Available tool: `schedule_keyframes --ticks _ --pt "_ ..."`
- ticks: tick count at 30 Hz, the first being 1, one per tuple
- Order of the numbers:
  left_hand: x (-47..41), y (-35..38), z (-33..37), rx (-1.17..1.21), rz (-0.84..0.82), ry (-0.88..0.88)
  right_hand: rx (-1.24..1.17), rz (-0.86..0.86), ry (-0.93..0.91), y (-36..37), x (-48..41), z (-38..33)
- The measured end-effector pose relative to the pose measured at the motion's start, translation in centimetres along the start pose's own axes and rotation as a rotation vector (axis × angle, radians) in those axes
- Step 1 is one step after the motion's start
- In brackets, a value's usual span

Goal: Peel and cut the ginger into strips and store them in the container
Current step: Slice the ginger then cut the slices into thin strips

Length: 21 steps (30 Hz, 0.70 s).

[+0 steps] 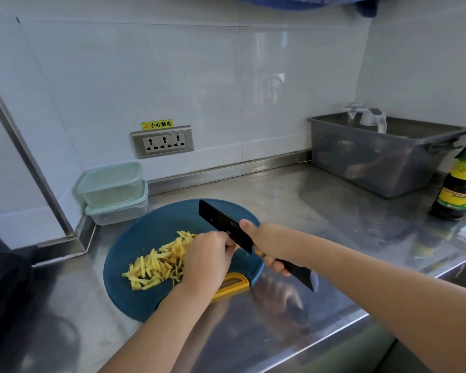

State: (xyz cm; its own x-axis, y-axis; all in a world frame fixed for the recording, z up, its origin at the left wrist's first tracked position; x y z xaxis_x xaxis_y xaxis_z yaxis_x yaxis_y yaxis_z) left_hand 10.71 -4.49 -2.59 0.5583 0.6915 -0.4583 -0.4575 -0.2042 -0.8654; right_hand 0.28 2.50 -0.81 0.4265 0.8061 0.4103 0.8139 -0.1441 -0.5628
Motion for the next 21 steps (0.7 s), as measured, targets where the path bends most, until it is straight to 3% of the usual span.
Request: schedule_keyframes --ticks 3,14,16,19,21 --pt "0.0 0.0 0.0 -0.002 -0.006 -0.001 -0.016 0.015 -0.101 -0.4 0.6 -0.2" --pt "-0.2 -0.2 -0.3 0.019 -0.034 -0.037 0.059 0.046 -0.099 -0.3 0.9 -0.6" --pt "-0.3 -0.2 -0.3 0.016 -0.028 -0.036 0.102 0.029 -0.048 0.0 0.5 -0.9" --pt "-0.3 -0.2 -0.2 0.023 -0.035 -0.039 0.213 0.011 0.231 0.7 -0.1 -0.9" --pt "-0.3 -0.2 -0.1 0.017 -0.032 -0.04 0.238 0.007 0.202 0.7 -0.4 -0.8"
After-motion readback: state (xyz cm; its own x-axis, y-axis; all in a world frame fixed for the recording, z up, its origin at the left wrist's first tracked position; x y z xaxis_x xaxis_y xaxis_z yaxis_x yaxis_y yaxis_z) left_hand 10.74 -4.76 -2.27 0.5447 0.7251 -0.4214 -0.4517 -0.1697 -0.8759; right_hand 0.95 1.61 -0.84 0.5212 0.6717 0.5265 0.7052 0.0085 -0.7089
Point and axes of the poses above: each hand's wrist, its own x-axis away from the middle knuckle, its own y-axis out of the palm, z = x × y, the point moved 5 cm from there along -x, towards the middle knuckle, and after that the axes turned 9 degrees about -x, right-handed, at the moved point
